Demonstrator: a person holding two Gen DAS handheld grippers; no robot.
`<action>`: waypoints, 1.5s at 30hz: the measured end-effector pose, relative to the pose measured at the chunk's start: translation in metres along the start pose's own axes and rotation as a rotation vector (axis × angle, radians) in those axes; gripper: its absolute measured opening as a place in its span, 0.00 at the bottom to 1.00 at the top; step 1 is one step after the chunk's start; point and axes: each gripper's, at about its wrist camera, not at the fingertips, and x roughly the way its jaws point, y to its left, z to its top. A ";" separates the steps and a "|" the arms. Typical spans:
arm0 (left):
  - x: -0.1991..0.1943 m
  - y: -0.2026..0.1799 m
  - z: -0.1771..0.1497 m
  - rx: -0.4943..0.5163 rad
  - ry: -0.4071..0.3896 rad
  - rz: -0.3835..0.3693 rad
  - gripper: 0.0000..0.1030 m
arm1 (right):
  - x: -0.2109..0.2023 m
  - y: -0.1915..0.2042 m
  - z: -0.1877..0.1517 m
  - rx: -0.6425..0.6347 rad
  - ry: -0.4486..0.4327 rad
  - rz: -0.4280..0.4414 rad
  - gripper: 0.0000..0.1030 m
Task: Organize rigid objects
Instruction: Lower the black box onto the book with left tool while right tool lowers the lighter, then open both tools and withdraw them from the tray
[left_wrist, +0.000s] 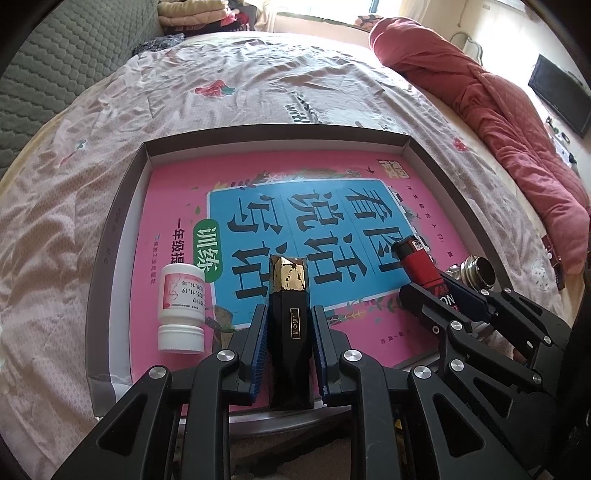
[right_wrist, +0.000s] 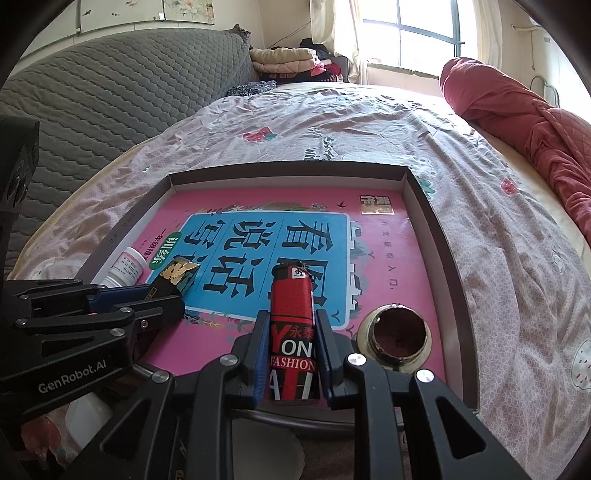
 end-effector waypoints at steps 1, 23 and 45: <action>0.000 0.001 0.000 -0.002 0.000 0.001 0.23 | 0.000 0.000 0.000 -0.002 0.001 0.002 0.23; -0.004 0.005 -0.003 -0.023 0.006 -0.002 0.25 | -0.001 0.001 -0.001 -0.004 -0.009 0.004 0.23; -0.019 0.002 -0.004 -0.042 -0.019 -0.014 0.39 | -0.035 -0.015 0.003 0.062 -0.161 0.034 0.38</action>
